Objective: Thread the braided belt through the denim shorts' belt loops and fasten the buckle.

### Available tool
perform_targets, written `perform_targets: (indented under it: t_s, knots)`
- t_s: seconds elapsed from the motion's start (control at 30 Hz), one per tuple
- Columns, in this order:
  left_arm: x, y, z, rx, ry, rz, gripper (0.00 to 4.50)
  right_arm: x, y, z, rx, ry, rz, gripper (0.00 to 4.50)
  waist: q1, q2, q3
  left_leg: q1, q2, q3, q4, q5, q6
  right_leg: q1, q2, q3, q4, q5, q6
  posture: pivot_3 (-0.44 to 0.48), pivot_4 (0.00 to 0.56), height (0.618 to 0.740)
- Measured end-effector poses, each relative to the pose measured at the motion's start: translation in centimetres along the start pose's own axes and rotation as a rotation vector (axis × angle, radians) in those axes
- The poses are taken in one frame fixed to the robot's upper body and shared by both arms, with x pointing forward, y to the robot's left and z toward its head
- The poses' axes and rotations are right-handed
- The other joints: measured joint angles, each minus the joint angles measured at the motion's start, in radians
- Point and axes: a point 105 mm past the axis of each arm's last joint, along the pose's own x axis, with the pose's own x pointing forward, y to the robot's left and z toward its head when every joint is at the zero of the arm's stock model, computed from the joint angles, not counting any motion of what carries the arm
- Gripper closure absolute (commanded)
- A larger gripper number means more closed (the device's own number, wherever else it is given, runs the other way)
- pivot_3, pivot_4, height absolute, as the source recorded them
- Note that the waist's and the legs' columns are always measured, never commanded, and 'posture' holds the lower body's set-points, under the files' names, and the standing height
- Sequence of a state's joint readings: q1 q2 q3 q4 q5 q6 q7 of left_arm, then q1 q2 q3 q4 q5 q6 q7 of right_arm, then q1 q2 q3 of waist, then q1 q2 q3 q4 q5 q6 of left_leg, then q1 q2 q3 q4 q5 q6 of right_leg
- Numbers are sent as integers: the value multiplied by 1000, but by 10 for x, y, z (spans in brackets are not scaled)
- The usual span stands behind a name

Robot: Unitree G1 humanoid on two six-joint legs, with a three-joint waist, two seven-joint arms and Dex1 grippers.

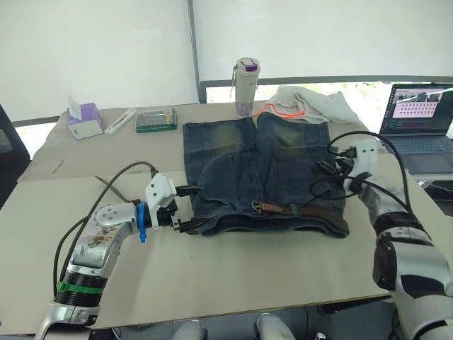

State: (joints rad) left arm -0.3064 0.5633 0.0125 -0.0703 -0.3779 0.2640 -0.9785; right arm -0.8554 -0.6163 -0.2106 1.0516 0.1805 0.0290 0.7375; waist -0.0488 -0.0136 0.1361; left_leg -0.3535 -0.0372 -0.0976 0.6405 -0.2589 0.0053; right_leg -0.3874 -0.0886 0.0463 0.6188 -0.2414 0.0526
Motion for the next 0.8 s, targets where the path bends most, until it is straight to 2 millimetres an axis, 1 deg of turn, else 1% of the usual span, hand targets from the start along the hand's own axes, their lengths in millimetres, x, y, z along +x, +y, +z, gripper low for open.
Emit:
perform_targets:
  t_s: [0.1, 0.17, 0.2, 0.23, 0.27, 0.33, 0.37, 0.43, 0.47, 0.53, 0.63, 0.7, 0.73, 0.8]
  knots:
    - [-1, 8, 6, -38, -74, 136, 0, -15, 24, 7, -32, -40, 191, 57, 3, 0, 0, 0, 1, -3, 0, 0, 0, 0, 0, 0, 0, 0, 0, 0, 150, 740]
    - [-1, 20, 9, -92, -130, 316, 0, -30, 47, 14, -138, -61, 304, 57, 8, 1, 0, 0, 1, -4, 0, 0, 0, 0, -1, 0, 2, 0, 1, 0, 150, 740]
    - [-5, 27, 9, -110, -142, 392, 0, -35, 58, 16, -176, -62, 349, 57, 10, 1, -1, 0, 1, -5, 0, 0, 0, 0, -1, 0, 2, -1, 2, 0, 150, 740]
    - [-7, 29, 9, -118, -147, 421, 0, -37, 62, 16, -185, -65, 364, 57, 11, 1, -1, 0, 1, -5, 0, 0, 0, 0, -1, 0, 2, -1, 2, 0, 150, 740]
    - [-12, 37, 9, -138, -151, 511, 0, -44, 72, 17, -197, -67, 405, 57, 13, 1, -1, 0, 0, -5, 1, 0, 0, 0, -2, 0, 3, -1, 2, 0, 150, 740]
    - [-32, 56, 9, -149, -144, 737, 0, -56, 95, 20, -175, -85, 495, 57, 17, 1, 0, 0, 0, -6, 1, 0, -1, 0, -2, 0, 3, -1, 2, 0, 150, 740]
    - [-46, 67, 8, -147, -124, 869, 0, -61, 107, 24, -156, -98, 541, 57, 17, 0, 0, 0, 0, -7, 1, 0, -1, 0, -2, 0, 3, -1, 2, 0, 150, 740]
    - [-73, 82, 4, -123, -55, 1105, 0, -69, 128, 34, -127, -128, 619, 57, 19, 0, 0, 0, -1, -7, 1, 0, -1, 0, -2, 0, 3, -1, 2, 0, 150, 740]
    - [-83, 85, 2, -112, -17, 1195, 0, -72, 137, 40, -125, -141, 655, 57, 21, 0, 0, 0, -1, -7, 1, 0, -1, 0, -2, 0, 3, -1, 2, 0, 150, 740]
    - [-92, 86, -3, -132, 24, 1311, 0, -75, 149, 43, -141, -143, 698, 57, 35, -1, -1, 1, -3, -7, 1, 0, -2, 0, -3, 0, 3, -1, 2, 0, 150, 740]
    - [-98, 85, -19, -176, 115, 1394, 0, -72, 163, 37, -144, -120, 746, 57, 47, -3, -1, 0, -3, -5, 1, 2, -8, 0, -3, -3, 2, -1, 2, 0, 150, 740]
    - [-98, 91, -33, -234, 190, 1412, 0, -70, 169, 34, -158, -98, 764, 57, 55, -3, -1, 0, -4, -3, 1, 2, -9, 0, -3, -4, 2, -1, 2, 0, 150, 740]
    - [-95, 97, -36, -249, 227, 1400, 0, -69, 172, 33, -184, -84, 778, 57, 58, -4, 0, -1, -4, -3, 1, 3, -10, 0, -3, -5, 3, -1, 2, 0, 150, 740]
    - [-89, 107, -33, -255, 246, 1381, 0, -69, 179, 36, -231, -81, 803, 57, 58, -5, 0, -1, -3, -4, 1, 3, -10, 0, -2, -5, 3, -1, 2, 0, 150, 740]
